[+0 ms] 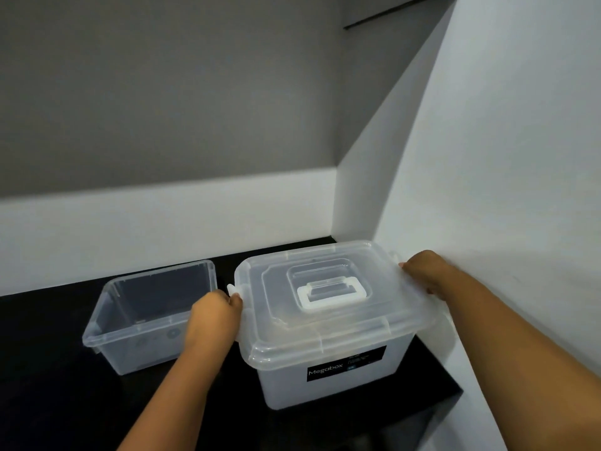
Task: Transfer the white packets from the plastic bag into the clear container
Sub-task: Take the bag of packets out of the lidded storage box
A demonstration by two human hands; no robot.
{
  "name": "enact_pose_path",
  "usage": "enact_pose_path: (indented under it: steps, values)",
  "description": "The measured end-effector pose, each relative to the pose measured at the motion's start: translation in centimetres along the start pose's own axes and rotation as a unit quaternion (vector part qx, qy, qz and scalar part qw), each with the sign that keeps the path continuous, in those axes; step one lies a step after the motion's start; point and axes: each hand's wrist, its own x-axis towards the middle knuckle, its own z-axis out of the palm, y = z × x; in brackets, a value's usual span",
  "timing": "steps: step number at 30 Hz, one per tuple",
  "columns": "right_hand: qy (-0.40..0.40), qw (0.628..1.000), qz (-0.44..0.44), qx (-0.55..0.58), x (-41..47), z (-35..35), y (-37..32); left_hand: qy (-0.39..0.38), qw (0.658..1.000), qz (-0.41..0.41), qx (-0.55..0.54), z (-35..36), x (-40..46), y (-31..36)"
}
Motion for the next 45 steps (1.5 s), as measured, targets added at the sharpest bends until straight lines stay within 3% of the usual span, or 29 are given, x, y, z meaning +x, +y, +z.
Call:
enact_pose_path:
  steps: [7,11,14,17,20,22,25,35,38,41,45]
  values:
    - [0.038,0.991,-0.026,-0.127,0.6,0.9,0.0,0.012,1.0,0.006,0.011,0.4,0.0,0.0]
    - [0.023,0.998,0.025,-0.057,-0.9,0.7,-0.6,0.014,1.0,0.006,0.013,0.4,0.0,-0.1]
    - [0.031,0.996,0.015,-0.078,-0.7,0.7,-0.3,0.012,1.0,0.003,0.01,0.3,0.1,-0.1]
    - [0.112,0.989,-0.054,-0.077,-1.1,1.1,-0.6,0.009,1.0,-0.003,-0.003,0.2,-0.1,-0.1]
    - [0.195,0.955,-0.178,-0.138,-3.1,2.0,-2.2,0.002,1.0,-0.001,-0.007,0.1,-0.2,-0.1]
    - [0.137,0.947,-0.217,-0.192,-4.5,3.1,-3.5,0.002,1.0,0.0,-0.003,0.0,-0.3,0.0]
    - [0.028,0.946,-0.181,-0.269,-5.3,4.9,-3.4,0.006,1.0,0.007,0.013,0.1,-0.4,0.1]
    - [0.02,0.944,-0.176,-0.278,-4.8,5.7,-2.8,0.018,1.0,-0.003,0.001,0.3,-0.3,-0.2]
    - [0.018,0.943,-0.172,-0.283,-4.7,5.6,-2.8,0.001,0.993,-0.044,-0.109,0.4,-0.2,-1.4]
    - [0.019,0.944,-0.17,-0.282,-4.5,5.6,-2.8,-0.019,0.948,-0.116,-0.295,0.7,-1.0,-2.3]
    - [0.021,0.945,-0.168,-0.28,-4.7,5.5,-2.8,-0.03,0.92,-0.158,-0.356,1.2,-1.7,-2.6]
